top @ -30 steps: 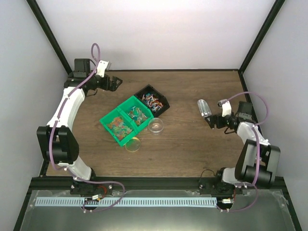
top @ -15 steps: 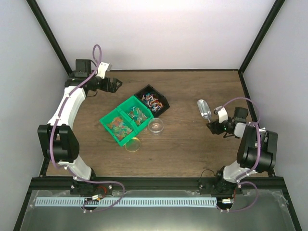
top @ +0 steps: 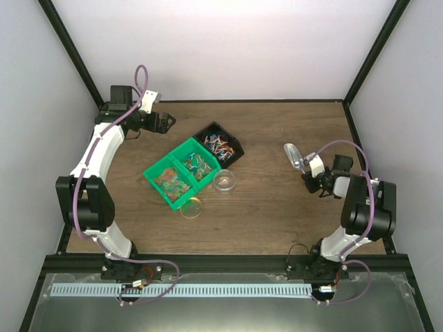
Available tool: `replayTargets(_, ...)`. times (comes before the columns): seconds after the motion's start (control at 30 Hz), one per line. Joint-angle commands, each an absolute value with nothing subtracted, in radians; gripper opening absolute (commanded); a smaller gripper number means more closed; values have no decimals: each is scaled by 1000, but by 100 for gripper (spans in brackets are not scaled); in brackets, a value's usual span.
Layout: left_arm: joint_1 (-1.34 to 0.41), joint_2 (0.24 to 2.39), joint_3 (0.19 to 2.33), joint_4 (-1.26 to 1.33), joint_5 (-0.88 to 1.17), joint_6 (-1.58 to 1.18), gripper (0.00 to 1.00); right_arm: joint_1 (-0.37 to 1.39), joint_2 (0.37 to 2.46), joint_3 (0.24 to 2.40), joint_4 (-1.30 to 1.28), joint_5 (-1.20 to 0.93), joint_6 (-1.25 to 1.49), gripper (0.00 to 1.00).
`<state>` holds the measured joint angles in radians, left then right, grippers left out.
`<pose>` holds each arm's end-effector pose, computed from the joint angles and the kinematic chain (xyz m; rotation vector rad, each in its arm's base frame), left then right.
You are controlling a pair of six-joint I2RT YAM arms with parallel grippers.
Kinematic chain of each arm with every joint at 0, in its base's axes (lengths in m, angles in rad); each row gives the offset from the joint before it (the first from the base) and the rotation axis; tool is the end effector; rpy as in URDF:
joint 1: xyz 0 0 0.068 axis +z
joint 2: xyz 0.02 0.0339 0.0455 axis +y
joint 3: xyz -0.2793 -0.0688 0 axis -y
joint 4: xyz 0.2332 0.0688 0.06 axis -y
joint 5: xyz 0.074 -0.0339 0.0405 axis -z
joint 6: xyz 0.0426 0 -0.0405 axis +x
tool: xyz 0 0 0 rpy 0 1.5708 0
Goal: Pack the candies
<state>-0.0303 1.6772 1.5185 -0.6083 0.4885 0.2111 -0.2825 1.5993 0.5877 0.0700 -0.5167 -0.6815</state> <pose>0.3690 -0.0312 0.3362 0.5100 2.2158 -0.4745 0.2631 -0.0545 0.1371 -0.6638 2.2635 0.1958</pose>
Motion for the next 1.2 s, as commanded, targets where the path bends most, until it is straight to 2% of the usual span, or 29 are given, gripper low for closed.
replayTargets(0.0,-28,1703,1564,-622,487,235,100,-256,1609,659,32,-534,-691,7)
replayTargets(0.07,-28,1710,1574,-641,494,251,100,-239,1582,684,-5,-556,-687,1)
replayTargets(0.23,-28,1731,1604,-721,568,339,100,-160,1495,766,-163,-645,-734,1)
replayTargets(0.37,-39,1725,1612,-781,690,475,100,-28,1456,852,-382,-686,-826,1)
replayTargets(0.6,-149,1707,1614,-922,712,800,99,195,1407,958,-594,-676,-860,1)
replayTargets(0.73,-228,1697,1579,-942,711,877,97,316,1387,989,-656,-637,-865,1)
replayTargets(0.8,-288,1696,1556,-952,696,908,95,363,1393,1017,-683,-630,-843,1)
replayTargets(0.9,-357,1699,1529,-955,678,918,86,399,1400,1041,-712,-657,-817,2)
replayTargets(1.0,-387,1702,1509,-957,740,903,77,437,1405,1045,-720,-656,-803,2)
replayTargets(1.17,-421,1704,1458,-926,751,876,68,479,1421,1061,-705,-635,-794,2)
